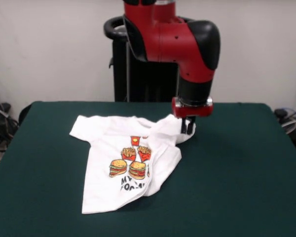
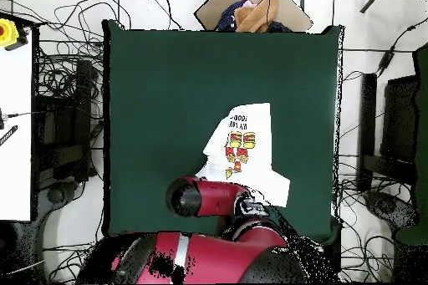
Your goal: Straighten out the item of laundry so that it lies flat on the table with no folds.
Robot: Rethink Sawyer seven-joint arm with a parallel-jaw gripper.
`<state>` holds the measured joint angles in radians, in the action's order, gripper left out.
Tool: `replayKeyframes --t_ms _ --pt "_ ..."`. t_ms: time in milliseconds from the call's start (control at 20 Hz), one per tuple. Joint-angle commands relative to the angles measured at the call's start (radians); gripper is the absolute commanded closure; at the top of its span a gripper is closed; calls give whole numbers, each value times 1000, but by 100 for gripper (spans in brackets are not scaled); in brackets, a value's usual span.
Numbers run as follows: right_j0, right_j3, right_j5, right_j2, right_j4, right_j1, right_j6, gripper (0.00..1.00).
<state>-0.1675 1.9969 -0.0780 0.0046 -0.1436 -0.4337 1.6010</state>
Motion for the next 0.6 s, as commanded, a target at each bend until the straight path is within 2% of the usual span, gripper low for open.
replayKeyframes --t_ms 50,450,600 --pt "34 -48 42 -39 102 106 267 100" --pt "54 -74 48 -77 133 125 240 100" --pt "26 -76 58 -63 128 129 226 100"
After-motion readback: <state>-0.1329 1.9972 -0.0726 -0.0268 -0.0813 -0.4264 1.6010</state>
